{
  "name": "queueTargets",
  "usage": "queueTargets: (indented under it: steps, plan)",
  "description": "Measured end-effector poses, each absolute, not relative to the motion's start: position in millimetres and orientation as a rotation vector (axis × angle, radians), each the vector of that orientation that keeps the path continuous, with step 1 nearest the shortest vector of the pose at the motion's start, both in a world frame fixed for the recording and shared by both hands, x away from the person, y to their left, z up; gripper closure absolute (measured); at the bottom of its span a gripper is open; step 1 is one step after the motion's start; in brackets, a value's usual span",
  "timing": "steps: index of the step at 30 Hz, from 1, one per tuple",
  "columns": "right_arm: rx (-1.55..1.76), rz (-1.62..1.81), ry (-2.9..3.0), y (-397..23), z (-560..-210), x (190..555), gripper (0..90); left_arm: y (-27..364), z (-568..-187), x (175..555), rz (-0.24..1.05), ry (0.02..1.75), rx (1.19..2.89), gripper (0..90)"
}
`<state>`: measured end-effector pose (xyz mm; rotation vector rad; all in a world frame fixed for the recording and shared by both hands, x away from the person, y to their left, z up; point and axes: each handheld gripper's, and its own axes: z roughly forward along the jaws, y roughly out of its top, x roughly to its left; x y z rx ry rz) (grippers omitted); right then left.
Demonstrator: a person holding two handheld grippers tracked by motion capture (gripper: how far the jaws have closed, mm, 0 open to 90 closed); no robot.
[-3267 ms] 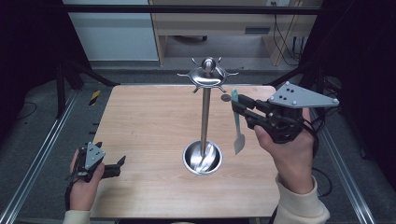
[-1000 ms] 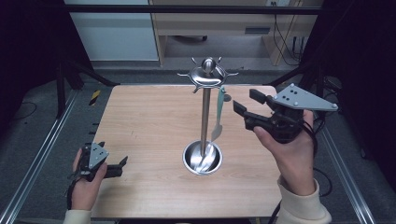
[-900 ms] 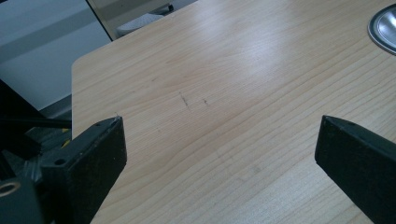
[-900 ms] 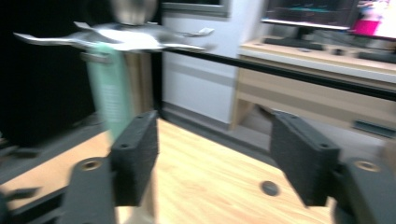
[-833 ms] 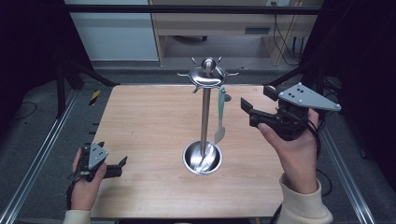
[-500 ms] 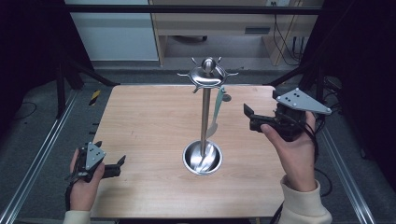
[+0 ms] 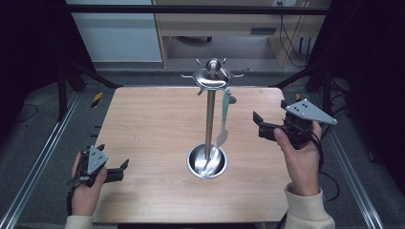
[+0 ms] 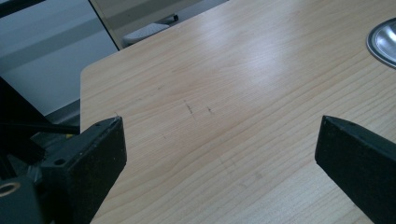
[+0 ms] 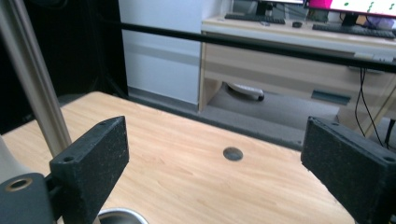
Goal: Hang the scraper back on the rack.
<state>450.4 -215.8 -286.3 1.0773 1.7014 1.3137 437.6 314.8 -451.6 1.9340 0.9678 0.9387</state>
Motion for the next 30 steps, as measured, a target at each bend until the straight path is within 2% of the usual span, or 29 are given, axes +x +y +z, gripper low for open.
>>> queueTargets:
  steps: [20, 30]
  plan:
    - [1.220, 1.247, 1.750, -224.3, -337.8, 465.6, 11.5, 310.6, -453.3, 439.1, 0.920, 0.942, 1.958, 1.9]
    - [1.258, 1.150, 1.812, -221.7, -374.1, 473.1, 11.9, 309.2, -454.0, 440.1, 0.914, 0.935, 1.972, 1.9]
